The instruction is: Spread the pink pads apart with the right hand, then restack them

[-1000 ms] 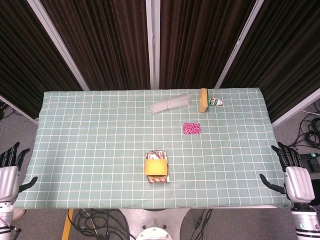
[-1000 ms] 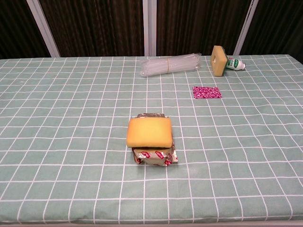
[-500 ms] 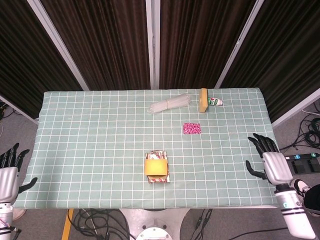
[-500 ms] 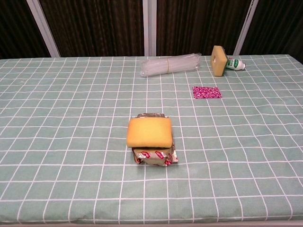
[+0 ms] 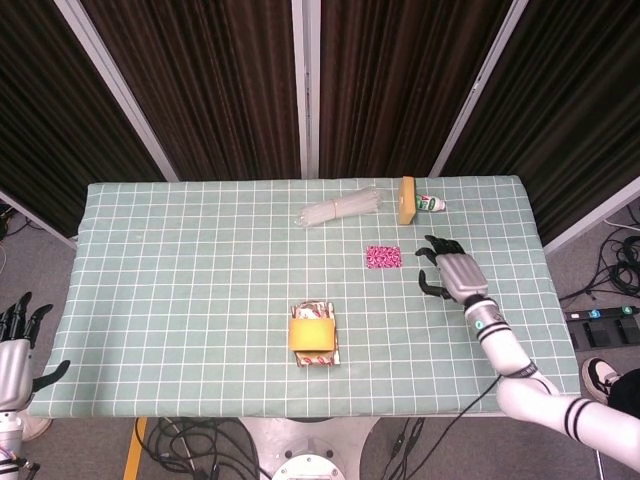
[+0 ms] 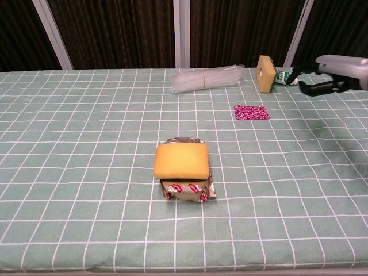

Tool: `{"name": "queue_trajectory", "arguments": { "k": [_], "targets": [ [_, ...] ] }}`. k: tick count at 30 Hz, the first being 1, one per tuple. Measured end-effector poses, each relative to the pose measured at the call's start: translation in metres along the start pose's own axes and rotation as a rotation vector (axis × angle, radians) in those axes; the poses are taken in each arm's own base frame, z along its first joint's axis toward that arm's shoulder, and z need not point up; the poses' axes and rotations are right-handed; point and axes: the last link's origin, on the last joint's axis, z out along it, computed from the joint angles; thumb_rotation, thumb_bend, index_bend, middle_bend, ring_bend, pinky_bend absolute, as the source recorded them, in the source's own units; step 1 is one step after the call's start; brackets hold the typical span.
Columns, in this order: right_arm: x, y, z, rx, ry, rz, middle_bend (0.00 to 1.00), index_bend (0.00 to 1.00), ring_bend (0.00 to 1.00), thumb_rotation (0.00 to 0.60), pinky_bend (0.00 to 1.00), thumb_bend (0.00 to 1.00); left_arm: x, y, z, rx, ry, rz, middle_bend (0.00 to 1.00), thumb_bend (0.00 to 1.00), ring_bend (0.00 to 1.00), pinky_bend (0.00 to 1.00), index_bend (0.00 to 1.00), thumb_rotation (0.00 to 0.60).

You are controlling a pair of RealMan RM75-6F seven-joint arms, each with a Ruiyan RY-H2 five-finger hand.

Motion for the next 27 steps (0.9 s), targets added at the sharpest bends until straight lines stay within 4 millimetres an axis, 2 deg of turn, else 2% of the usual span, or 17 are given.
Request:
{"name": "queue_trajectory", "arguments": {
  "k": [5, 13, 27],
  "targets": [
    [-0.012, -0.02, 0.037, -0.006, -0.045, -0.048, 0.01, 0.22, 0.0, 0.22, 0.0, 0.57, 0.0, -0.003, -0.001, 0.01, -0.004, 0.002, 0.09, 0.2, 0.09, 0.13, 0.22, 0.6],
    [-0.038, -0.038, 0.07, -0.027, -0.111, -0.101, 0.01, 0.22, 0.0, 0.22, 0.0, 0.57, -0.001, -0.003, 0.001, 0.011, -0.004, 0.0, 0.09, 0.2, 0.09, 0.13, 0.22, 0.6],
    [-0.052, -0.051, 0.095, -0.044, -0.135, -0.123, 0.01, 0.22, 0.0, 0.221, 0.0, 0.57, -0.001, -0.008, -0.001, 0.025, -0.007, 0.003, 0.09, 0.2, 0.09, 0.13, 0.22, 0.6]
  ]
}}
